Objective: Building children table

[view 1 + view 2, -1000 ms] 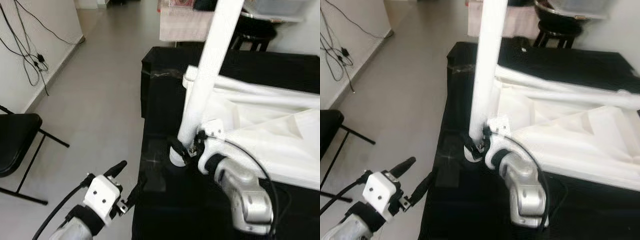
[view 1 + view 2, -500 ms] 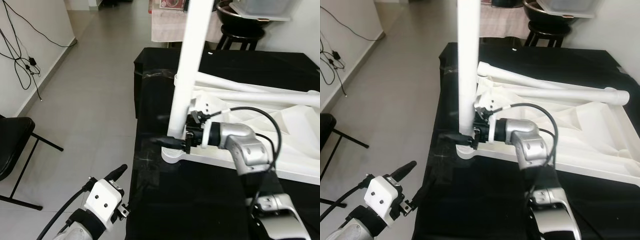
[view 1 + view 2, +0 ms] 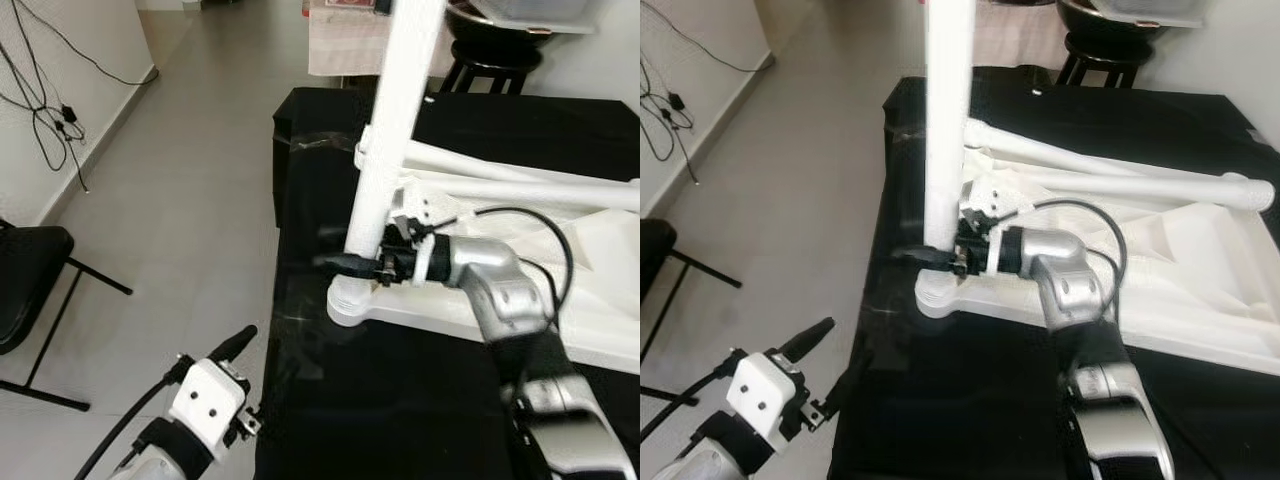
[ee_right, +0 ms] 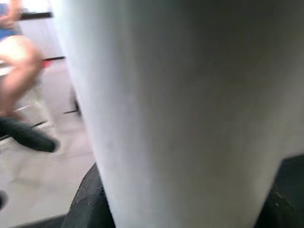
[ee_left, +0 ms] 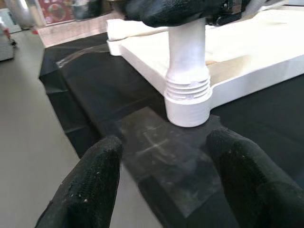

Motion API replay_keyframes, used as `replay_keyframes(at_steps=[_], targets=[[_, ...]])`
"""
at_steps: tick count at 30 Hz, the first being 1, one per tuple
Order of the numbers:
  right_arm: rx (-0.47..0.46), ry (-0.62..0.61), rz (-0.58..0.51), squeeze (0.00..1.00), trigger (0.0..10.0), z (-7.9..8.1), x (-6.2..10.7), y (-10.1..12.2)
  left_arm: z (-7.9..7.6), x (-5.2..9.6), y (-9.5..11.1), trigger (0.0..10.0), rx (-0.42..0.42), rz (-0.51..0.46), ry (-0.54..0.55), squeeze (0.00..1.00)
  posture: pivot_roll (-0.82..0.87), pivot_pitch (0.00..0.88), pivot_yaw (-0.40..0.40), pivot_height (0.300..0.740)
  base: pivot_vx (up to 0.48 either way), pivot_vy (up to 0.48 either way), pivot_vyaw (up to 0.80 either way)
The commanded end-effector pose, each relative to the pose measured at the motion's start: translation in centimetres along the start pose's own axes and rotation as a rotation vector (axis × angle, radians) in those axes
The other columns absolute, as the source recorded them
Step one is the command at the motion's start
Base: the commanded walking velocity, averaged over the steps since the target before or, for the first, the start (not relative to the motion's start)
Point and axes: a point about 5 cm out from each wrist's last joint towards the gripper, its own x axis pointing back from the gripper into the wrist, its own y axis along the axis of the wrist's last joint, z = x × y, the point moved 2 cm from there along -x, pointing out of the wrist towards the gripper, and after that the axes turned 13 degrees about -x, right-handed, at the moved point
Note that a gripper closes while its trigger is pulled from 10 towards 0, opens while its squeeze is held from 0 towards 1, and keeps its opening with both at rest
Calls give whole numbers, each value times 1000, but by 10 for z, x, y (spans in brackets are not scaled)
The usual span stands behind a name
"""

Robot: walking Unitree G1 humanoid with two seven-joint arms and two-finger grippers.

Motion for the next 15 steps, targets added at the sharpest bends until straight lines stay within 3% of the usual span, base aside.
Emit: replay_keyframes(at_steps=[1, 4, 5, 6, 7, 8, 9, 15], targets=[[-72, -187, 4, 0, 0, -2, 11, -15, -2, 1, -1, 10000, 13, 6, -1, 0, 23, 215, -80, 740, 0, 0, 0], [-127, -351, -27, 0, 0, -1, 19, -23, -1, 0, -1, 10000, 12, 5, 1, 0, 23, 215, -80, 740, 0, 0, 0], [-133, -557, -8, 0, 0, 15, 18, -46, 0, -1, -1, 10000, 11, 2, 1, 0, 5, 211, -62, 740, 0, 0, 0], [-133, -557, -8, 0, 0, 15, 18, -46, 0, -1, -1, 10000, 11, 2, 1, 0, 5, 211, -62, 740, 0, 0, 0], [-137, -733, -4, 0, 0, 27, 23, -58, 1, -2, -2, 10000, 9, 0, 1, 0, 5, 211, -62, 740, 0, 0, 0], [-137, -733, -4, 0, 0, 27, 23, -58, 1, -2, -2, 10000, 9, 0, 1, 0, 5, 211, -62, 740, 0, 0, 0], [-132, -869, -8, 0, 0, 41, 25, -66, 1, -4, -3, 10000, 8, -2, 0, 0, 8, 188, -57, 740, 0, 0, 0], [-122, -773, -2, 0, 0, 38, 3, -63, 2, -6, -6, 10000, 0, 1, 10, 0, 12, 181, -72, 740, 0, 0, 0]])
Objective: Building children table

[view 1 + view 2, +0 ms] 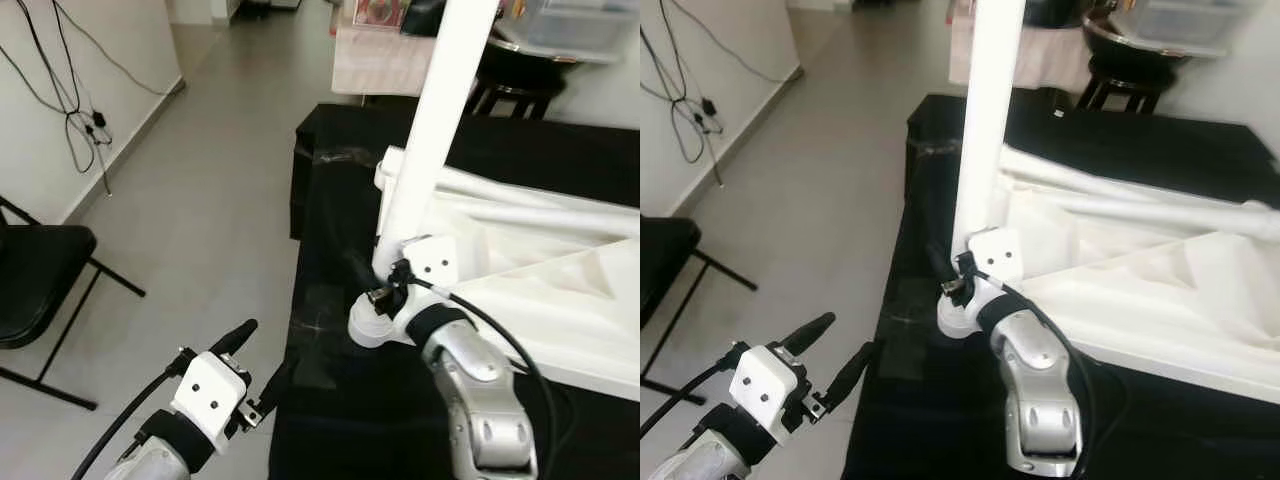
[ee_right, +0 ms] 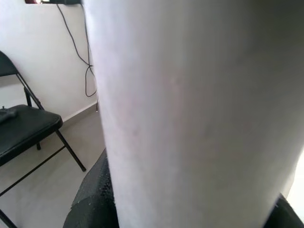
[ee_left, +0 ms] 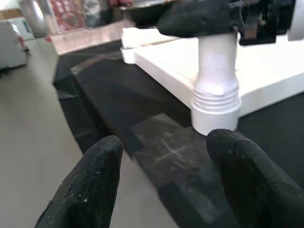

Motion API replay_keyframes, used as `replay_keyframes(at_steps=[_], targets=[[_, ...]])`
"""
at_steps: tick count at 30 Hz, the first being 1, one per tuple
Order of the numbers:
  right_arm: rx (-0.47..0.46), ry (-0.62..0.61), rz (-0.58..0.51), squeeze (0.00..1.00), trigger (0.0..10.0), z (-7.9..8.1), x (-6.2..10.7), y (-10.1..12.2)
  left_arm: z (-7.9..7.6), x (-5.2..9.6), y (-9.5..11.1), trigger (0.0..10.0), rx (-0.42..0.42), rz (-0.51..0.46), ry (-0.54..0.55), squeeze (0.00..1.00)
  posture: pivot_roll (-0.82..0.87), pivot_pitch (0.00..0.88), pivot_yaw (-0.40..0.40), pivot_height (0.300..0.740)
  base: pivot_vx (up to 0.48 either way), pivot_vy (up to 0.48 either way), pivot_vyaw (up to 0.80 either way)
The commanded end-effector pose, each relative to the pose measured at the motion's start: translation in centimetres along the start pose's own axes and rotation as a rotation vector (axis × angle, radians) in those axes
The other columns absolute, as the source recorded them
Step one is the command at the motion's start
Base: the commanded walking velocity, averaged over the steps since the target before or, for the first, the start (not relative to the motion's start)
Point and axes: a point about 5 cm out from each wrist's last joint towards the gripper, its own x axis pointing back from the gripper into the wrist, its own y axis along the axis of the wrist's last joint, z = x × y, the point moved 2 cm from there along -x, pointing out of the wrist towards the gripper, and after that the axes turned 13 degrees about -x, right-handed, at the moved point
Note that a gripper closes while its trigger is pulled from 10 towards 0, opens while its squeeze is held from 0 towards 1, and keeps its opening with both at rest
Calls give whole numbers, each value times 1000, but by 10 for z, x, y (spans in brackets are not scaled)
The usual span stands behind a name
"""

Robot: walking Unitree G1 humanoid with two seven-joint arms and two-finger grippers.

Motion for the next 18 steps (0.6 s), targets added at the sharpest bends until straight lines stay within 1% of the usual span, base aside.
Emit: replay_keyframes(at_steps=[1, 3, 4, 7, 8, 9, 10, 11, 12, 13, 14, 15, 16, 17, 18], targets=[[-27, -70, 147, 0, 0, -11, 4, -30, 0, 1, -1, 10000, 3, 0, 11, 0, 12, 181, -72, 740, 0, 0, 0], [-27, -85, 154, 0, 0, -11, 4, -28, 1, 1, -2, 10000, 0, 2, 22, 0, 12, 179, -73, 740, 0, 0, 0], [-24, -96, 156, 0, 4902, -10, 5, -26, 1, 0, -2, 10000, -2, 2, 28, 0, 10, 177, -75, 740, 0, 0, 0], [-21, -103, 156, 0, 4902, -8, 5, -25, 2, 0, -2, 10000, -1, 1, 29, 0, 10, 177, -75, 740, 0, 0, 0], [-80, 129, 119, 1000, 10000, 1, -8, -11, 1, -1, -2, 10000, 1, -2, 22, 0, 13, 177, -74, 740, 0, 0, 0], [-80, 129, 119, 1000, 10000, 1, -8, -11, 1, -1, -2, 10000, 1, -2, 22, 0, 13, 177, -74, 740, 0, 0, 0], [-95, 194, 106, 1000, 10000, 4, -12, -6, 1, -1, -2, 10000, 1, -2, 20, 0, 13, 177, -74, 740, 0, 0, 0], [-102, 227, 99, 1000, 10000, 5, -13, -4, 1, -2, -2, 10000, 1, -3, 19, 0, 13, 177, -74, 740, 0, 0, 0], [-68, 288, 94, 1000, 10000, 5, -15, 0, 1, -2, -2, 10000, 1, -4, 19, 0, 30, 177, -64, 740, 0, 0, 0], [-31, 412, 115, 1000, 10000, 4, -18, 4, 1, -2, -1, 10000, 1, -4, 16, 0, 46, 179, -67, 740, 0, 0, 0], [-31, 412, 115, 1000, 10000, 4, -18, 4, 1, -2, -1, 10000, 1, -4, 16, 0, 46, 179, -67, 740, 0, 0, 0], [-6, 497, 132, 1000, 10000, 2, -20, 8, 0, -2, -1, 10000, 0, -4, 15, 0, 50, 181, -69, 740, 0, 0, 0], [25, 599, 172, 1000, 10000, 0, -20, 10, -1, -1, 0, 10000, 0, -4, 12, 0, 57, 186, -72, 740, 0, 0, 0], [25, 599, 172, 1000, 10000, 0, -20, 10, -1, -1, 0, 10000, 0, -4, 12, 0, 57, 186, -72, 740, 0, 0, 0], [91, 712, 206, 420, 10000, -1, -19, 11, -2, 0, 1, 10000, -2, -4, 9, 0, 69, 190, -79, 740, 0, 0, 0]])
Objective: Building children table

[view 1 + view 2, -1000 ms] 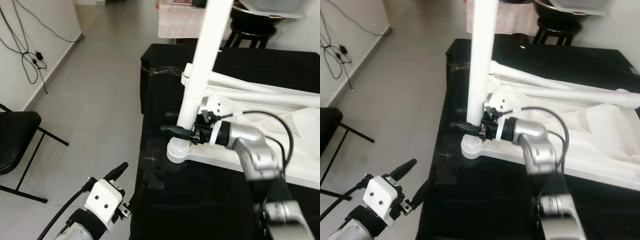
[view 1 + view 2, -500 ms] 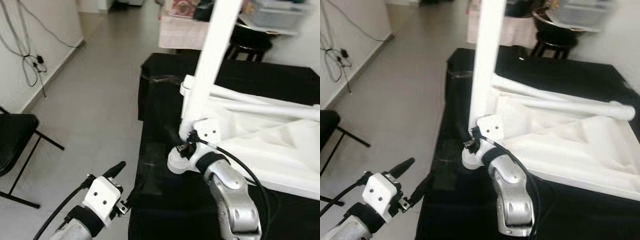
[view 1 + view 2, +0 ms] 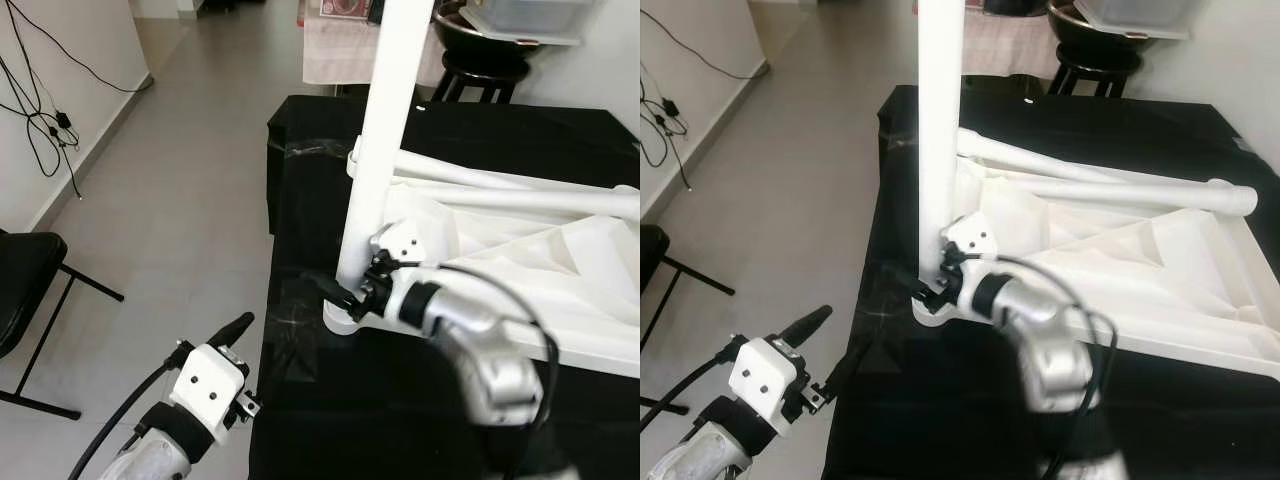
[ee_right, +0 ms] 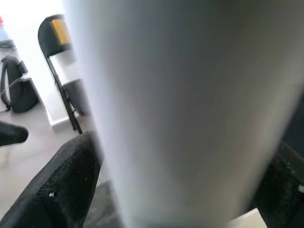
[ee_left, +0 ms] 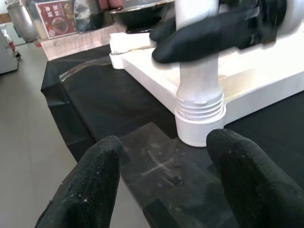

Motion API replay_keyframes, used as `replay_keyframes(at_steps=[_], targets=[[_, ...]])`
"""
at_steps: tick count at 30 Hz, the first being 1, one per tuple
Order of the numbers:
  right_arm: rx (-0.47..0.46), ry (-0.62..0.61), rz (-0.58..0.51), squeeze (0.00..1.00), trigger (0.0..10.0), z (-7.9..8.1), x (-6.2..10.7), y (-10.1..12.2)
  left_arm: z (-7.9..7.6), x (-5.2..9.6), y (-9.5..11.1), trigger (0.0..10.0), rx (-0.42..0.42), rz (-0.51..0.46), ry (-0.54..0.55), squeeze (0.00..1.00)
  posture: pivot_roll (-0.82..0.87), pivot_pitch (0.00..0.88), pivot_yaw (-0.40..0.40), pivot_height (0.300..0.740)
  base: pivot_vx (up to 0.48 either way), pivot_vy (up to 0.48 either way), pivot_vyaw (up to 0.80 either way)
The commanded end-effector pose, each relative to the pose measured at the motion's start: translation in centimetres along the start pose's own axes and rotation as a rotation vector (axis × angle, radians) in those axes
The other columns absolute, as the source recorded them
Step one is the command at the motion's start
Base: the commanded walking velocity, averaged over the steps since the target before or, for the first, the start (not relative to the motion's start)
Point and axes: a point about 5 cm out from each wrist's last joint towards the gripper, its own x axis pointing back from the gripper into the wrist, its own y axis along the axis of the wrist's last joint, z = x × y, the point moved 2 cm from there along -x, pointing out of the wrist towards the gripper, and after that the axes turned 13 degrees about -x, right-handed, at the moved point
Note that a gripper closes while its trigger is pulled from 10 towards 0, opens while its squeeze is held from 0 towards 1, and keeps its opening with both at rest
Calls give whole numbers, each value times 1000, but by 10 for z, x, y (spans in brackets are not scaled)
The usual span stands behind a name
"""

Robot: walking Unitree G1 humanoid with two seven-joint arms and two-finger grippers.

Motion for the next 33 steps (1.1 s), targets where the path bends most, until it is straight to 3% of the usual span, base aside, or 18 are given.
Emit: replay_keyframes(at_steps=[1, 4, 12, 13, 20, 24, 26, 27, 29, 30, 31, 32, 33], targets=[[35, 234, 89, 0, 10000, 7, -5, -6, -6, 4, 1, 10000, -3, 10, -17, 0, 81, 199, -83, 740, 0, 0, 0], [47, 288, 117, 0, 10000, 5, -6, -4, -7, 6, 3, 10000, -8, 10, -20, 0, 84, 200, -84, 740, 0, 0, 0], [-46, 383, 115, 0, 10000, -17, -24, 8, -15, 13, 11, 10000, 28, 4, -61, 0, 111, 228, -93, 740, 0, 0, 0], [-76, 396, 108, 0, 0, -19, -26, 8, -16, 14, 13, 10000, 30, 3, -65, 0, 111, 231, -87, 740, 0, 0, 0], [-102, 434, 109, 0, 0, -23, -25, 5, -17, 18, 15, 10000, 35, 10, -62, 0, 112, 231, -86, 740, 0, 0, 0], [-110, 410, 116, 0, 0, -34, -8, 2, -18, 27, 19, 10000, 57, 24, -47, 0, 84, 223, -87, 740, 0, 0, 0], [-110, 410, 116, 0, 0, -34, -8, 2, -18, 27, 19, 10000, 57, 24, -47, 0, 84, 223, -87, 740, 0, 0, 0], [-105, 333, 77, 0, 0, -41, 1, 4, -20, 29, 20, 10000, 69, 29, -45, 0, 75, 221, -92, 740, 0, 0, 0], [-105, 333, 77, 0, 0, -41, 1, 4, -20, 29, 20, 10000, 69, 29, -45, 0, 75, 221, -92, 740, 0, 0, 0], [-106, 207, 20, 0, 0, -46, 11, 3, -21, 30, 20, 10000, 74, 35, -41, 0, 66, 217, -98, 740, 0, 0, 0], [-106, 207, 20, 0, 0, -46, 11, 3, -21, 30, 20, 10000, 74, 35, -41, 0, 66, 217, -98, 740, 0, 0, 0], [-118, -60, -43, 0, 0, -45, 20, -11, -20, 29, 17, 10000, 70, 39, -29, 0, 44, 219, -90, 740, 0, 0, 0], [-118, -60, -43, 0, 0, -45, 20, -11, -20, 29, 17, 10000, 70, 39, -29, 0, 44, 219, -90, 740, 0, 0, 0]])
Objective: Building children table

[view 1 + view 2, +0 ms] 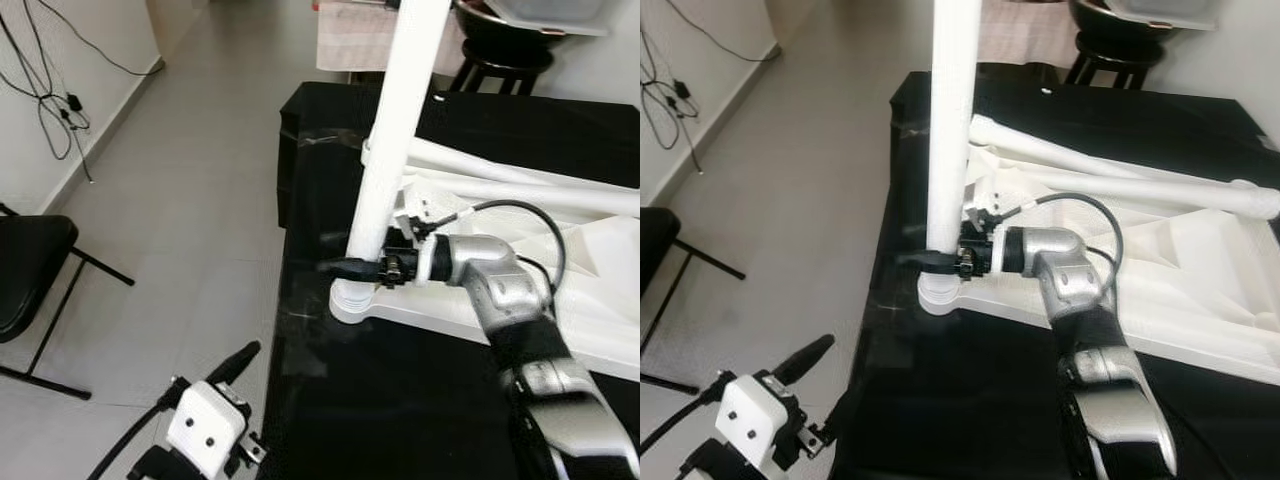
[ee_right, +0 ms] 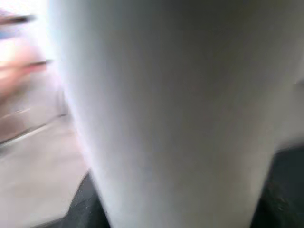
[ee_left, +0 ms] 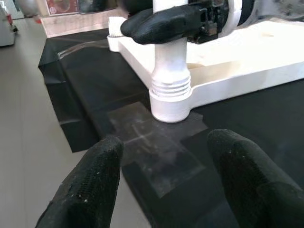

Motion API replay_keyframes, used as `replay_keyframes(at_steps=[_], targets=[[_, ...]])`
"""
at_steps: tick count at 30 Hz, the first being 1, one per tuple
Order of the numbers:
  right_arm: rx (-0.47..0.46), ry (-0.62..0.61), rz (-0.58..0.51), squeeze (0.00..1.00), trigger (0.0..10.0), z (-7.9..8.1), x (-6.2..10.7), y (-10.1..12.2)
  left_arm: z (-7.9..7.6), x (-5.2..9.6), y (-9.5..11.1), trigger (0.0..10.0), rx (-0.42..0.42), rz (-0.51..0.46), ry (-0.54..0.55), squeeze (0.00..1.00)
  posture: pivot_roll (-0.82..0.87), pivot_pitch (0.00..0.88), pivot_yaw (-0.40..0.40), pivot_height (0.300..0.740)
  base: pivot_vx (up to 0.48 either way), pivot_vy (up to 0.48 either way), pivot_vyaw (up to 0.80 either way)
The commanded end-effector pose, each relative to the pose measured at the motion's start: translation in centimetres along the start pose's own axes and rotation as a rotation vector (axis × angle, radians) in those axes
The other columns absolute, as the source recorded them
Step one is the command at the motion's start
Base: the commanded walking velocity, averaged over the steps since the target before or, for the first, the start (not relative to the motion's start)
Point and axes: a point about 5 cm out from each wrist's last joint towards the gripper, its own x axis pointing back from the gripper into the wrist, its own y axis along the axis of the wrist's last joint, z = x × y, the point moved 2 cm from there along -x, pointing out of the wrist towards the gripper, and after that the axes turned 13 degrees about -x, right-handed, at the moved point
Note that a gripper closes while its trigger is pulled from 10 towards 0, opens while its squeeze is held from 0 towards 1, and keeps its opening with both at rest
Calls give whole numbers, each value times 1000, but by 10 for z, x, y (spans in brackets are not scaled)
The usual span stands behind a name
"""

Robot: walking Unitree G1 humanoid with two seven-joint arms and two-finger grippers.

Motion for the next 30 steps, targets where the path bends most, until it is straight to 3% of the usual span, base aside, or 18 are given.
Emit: replay_keyframes(at_steps=[1, 2, 3, 4, 5, 6, 10, 16, 17, 18, 19, 24, 25, 26, 29, 30], targets=[[-44, -155, 14, 0, 0, -11, 13, -8, -2, 1, -2, 10000, 9, 11, -2, 0, 44, 219, -90, 740, 0, 0, 0], [-44, -155, 14, 0, 0, -11, 13, -8, -2, 1, -2, 10000, 9, 11, -2, 0, 44, 219, -90, 740, 0, 0, 0], [-43, -450, -38, 0, 0, 6, 28, -32, 1, -2, -5, 10000, 6, 5, 1, 0, 20, 218, -65, 740, 0, 0, 0], [-43, -450, -38, 0, 0, 6, 28, -32, 1, -2, -5, 10000, 6, 5, 1, 0, 20, 218, -65, 740, 0, 0, 0], [-16, -677, -56, 0, 0, 23, 46, -45, 4, -5, -8, 10000, -3, -3, -10, 0, 4, 206, -38, 740, 0, 0, 0], [33, -805, -58, 0, 0, 30, 55, -50, 5, -9, -11, 10000, -6, -12, -32, 0, 0, 186, -20, 740, 0, 0, 0], [122, -823, -46, 0, 0, 28, 45, -50, 5, -12, -15, 10000, -12, -21, -83, 0, 23, 169, -23, 740, 0, 0, 0], [95, -804, -42, 0, 0, 30, 35, -51, 7, -12, -16, 10000, -15, -16, -77, 0, 24, 165, -16, 740, 0, 0, 0], [70, -787, -29, 0, 10000, 30, 32, -53, 8, -12, -16, 10000, -17, -15, -69, 0, 26, 164, -17, 740, 0, 0, 0], [38, -718, -25, 0, 10000, 30, 26, -53, 8, -13, -17, 10000, -19, -14, -64, 0, 28, 163, -20, 740, 0, 0, 0], [-9, -598, -50, 1000, 10000, 31, 17, -47, 9, -14, -17, 10000, -19, -15, -60, 0, 29, 162, -22, 740, 0, 0, 0], [-22, -430, -95, 1000, 10000, 35, 7, -29, 9, -15, -17, 10000, -20, -17, -56, 0, 33, 160, -26, 740, 0, 0, 0], [-5, -314, -89, 1000, 10000, 39, 4, -18, 9, -16, -17, 10000, -19, -21, -55, 0, 34, 160, -30, 740, 0, 0, 0], [33, -166, -51, 125, 10000, 39, 1, -9, 8, -16, -17, 10000, -18, -24, -53, 0, 38, 161, -32, 740, 0, 0, 0], [57, -67, -21, 125, 10000, 38, 1, -3, 8, -17, -17, 10000, -17, -27, -52, 0, 38, 161, -32, 740, 0, 0, 0], [84, -29, 15, 0, 10000, 29, 1, 1, 7, -17, -16, 10000, -16, -30, -52, 0, 52, 160, -43, 740, 0, 0, 0]])
